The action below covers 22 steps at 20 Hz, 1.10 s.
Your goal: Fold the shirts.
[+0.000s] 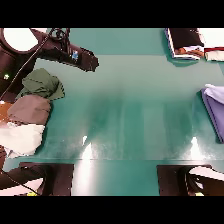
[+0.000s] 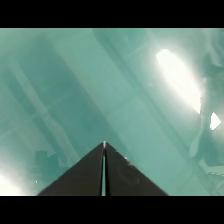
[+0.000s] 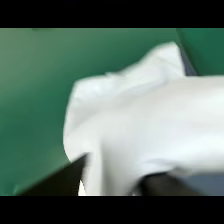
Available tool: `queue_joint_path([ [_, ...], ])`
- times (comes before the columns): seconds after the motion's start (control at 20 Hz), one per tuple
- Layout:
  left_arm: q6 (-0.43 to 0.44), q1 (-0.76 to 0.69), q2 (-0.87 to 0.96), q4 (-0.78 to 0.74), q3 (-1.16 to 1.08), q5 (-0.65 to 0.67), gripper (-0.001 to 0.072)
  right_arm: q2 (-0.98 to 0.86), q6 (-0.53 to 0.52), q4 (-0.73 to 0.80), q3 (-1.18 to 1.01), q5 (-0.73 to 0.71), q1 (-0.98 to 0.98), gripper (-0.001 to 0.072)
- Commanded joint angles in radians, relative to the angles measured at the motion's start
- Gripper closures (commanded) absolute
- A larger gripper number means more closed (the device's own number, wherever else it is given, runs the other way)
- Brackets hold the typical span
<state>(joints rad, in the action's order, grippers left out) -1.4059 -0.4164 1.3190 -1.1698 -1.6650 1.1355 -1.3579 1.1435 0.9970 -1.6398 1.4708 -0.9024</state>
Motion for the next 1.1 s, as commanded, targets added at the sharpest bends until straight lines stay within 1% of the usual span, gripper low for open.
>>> queue_joint_path([
  [0.0,0.021,-0.001,0.000,-0.001,0.000,0.003,0.0680,0.097,0.027,0.223,0.182,0.024,-0.095,0.0147],
  [0.1,0.027,-0.001,0.000,-0.001,0.000,0.003,0.0680,0.151,0.027,0.296,0.250,0.022,-0.157,0.0148],
  [0.2,0.027,-0.001,0.000,-0.001,0.000,0.002,0.0680,0.195,0.030,0.308,0.290,0.006,-0.218,0.0149],
  [0.35,0.026,-0.001,0.000,-0.001,0.000,0.002,0.0680,0.227,0.124,0.290,0.276,-0.031,-0.238,0.0152],
  [0.5,0.026,-0.001,0.000,-0.001,0.000,0.000,0.0679,0.227,0.136,0.111,0.256,-0.036,-0.175,0.0156],
  [0.65,0.026,0.000,0.000,-0.001,0.000,-0.006,0.0680,0.227,0.140,-0.067,0.259,-0.034,-0.030,0.0157],
  [0.75,0.025,-0.001,-0.001,0.001,0.000,0.005,0.0680,0.227,0.140,-0.117,0.259,-0.035,0.105,0.0158],
  [0.8,0.025,-0.001,-0.001,0.002,0.000,0.000,0.0680,0.227,0.140,-0.112,0.259,-0.032,0.182,0.0160],
  [0.85,0.025,0.000,-0.001,0.002,0.000,-0.002,0.0680,0.227,0.139,-0.112,0.259,-0.029,0.250,0.0241],
  [0.9,0.025,0.000,-0.001,0.002,0.000,-0.002,0.0680,0.227,0.139,-0.113,0.259,-0.029,0.321,0.0435],
  [0.95,0.025,0.000,-0.001,0.002,0.000,-0.002,0.0680,0.227,0.139,-0.112,0.259,-0.028,0.384,0.0594],
  [1.0,0.025,-0.001,-0.001,0.002,0.000,-0.002,0.0680,0.227,0.138,-0.111,0.259,-0.029,0.449,0.0694],
  [1.05,0.025,-0.001,-0.001,0.002,0.000,-0.002,0.0680,0.227,0.138,-0.111,0.259,-0.029,0.505,0.0694],
])
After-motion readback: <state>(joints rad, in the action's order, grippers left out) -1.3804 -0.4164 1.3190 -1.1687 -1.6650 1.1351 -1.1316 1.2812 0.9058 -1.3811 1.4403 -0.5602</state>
